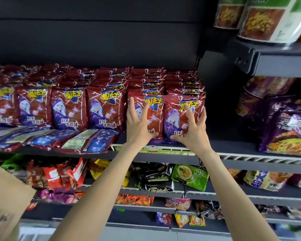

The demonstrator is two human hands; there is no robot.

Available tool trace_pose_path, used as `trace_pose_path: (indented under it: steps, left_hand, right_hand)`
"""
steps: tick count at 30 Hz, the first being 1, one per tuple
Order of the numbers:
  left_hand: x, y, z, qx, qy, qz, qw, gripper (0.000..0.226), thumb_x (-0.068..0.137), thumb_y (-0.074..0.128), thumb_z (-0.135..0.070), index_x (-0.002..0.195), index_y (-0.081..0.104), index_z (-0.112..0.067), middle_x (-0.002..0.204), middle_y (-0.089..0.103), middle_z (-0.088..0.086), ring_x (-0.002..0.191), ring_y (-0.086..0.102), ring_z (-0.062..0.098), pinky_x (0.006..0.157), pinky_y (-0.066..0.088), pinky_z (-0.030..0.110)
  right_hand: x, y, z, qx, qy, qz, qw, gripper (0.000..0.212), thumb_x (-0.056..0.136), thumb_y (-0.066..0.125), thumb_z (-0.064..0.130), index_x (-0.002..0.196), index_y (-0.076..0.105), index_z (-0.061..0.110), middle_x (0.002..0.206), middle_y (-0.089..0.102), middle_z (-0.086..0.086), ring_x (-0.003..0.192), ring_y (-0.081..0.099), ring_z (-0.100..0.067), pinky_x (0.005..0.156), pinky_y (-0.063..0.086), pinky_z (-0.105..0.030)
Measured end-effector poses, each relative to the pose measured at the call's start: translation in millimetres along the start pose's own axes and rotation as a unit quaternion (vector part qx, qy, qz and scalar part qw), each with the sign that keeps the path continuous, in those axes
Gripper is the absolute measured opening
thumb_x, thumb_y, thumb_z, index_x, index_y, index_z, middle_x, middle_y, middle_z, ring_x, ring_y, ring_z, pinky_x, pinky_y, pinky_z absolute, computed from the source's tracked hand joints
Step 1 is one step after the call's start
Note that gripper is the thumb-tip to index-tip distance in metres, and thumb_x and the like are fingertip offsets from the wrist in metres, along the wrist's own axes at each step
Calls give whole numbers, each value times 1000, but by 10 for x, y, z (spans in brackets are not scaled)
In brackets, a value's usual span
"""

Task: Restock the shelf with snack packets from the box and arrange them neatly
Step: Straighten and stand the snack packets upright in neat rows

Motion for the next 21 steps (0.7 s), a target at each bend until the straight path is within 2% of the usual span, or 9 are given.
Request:
trace_pose_path:
  steps: [2,5,8,10,13,16,19,21]
  left_hand:
    - [19,-3,60,3,-10,-6,1000,119,64,81,-47,149,-2,-36,150,-33,10,142,-10,39,112,18,58]
    - [-2,-28,112,-85,-18,-19,996,120,62,86,-32,148,2,-38,150,-33,4,141,5,37,108,33,50]
    - [-37,-50,116,-106,-10,-28,994,122,63,87,-27,148,1,-36,150,-32,4,142,11,30,106,35,39]
    - [-28,-49,94,-113,1,-17,993,122,64,86,-24,148,-2,-37,150,-34,4,143,8,28,104,36,36]
    - [-3,-36,67,-107,29,0,994,121,65,85,-22,148,-2,-38,148,-37,3,144,6,28,103,38,39]
    - [-12,-3,96,-74,19,0,997,120,66,84,-30,148,-3,-37,149,-36,6,142,6,35,106,36,46]
    - [-48,7,96,-19,5,0,1000,110,72,78,-41,149,-1,-34,150,-33,11,141,-2,43,112,23,54]
    - [-95,-61,52,3,4,-9,1000,97,80,70,-43,150,4,-32,152,-27,11,140,-6,45,113,18,53]
  right_hand:
    - [22,11,43,-13,10,-1,1000,117,64,85,39,148,4,44,155,-20,-14,137,23,-42,91,46,-47]
    - [32,10,84,-30,25,-17,999,117,63,85,41,147,4,45,155,-20,-13,133,30,-43,85,49,-44]
    - [28,14,69,-21,41,-28,999,116,62,85,41,146,5,48,155,-18,-11,133,31,-42,83,49,-45]
    - [40,19,51,-9,39,-23,999,117,62,86,39,147,6,47,155,-17,-12,133,30,-44,85,48,-47]
    - [52,12,34,3,36,-7,999,117,63,86,36,146,5,46,155,-18,-12,134,24,-46,90,45,-50]
    - [53,3,25,-4,31,4,999,118,64,86,36,147,3,45,154,-21,-12,137,19,-46,95,42,-52]
    - [40,-3,23,-21,25,-4,999,118,63,85,40,148,3,43,154,-23,-15,140,8,-48,102,34,-58]
    - [2,-21,35,-27,28,-17,999,116,64,84,41,149,6,42,154,-22,-19,141,1,-47,105,27,-61]
Point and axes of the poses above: each hand's wrist, its own x-axis towards the middle knuckle, its own y-axis out of the palm, z = x × y, the point moved 2 cm from there along x, towards the middle knuckle
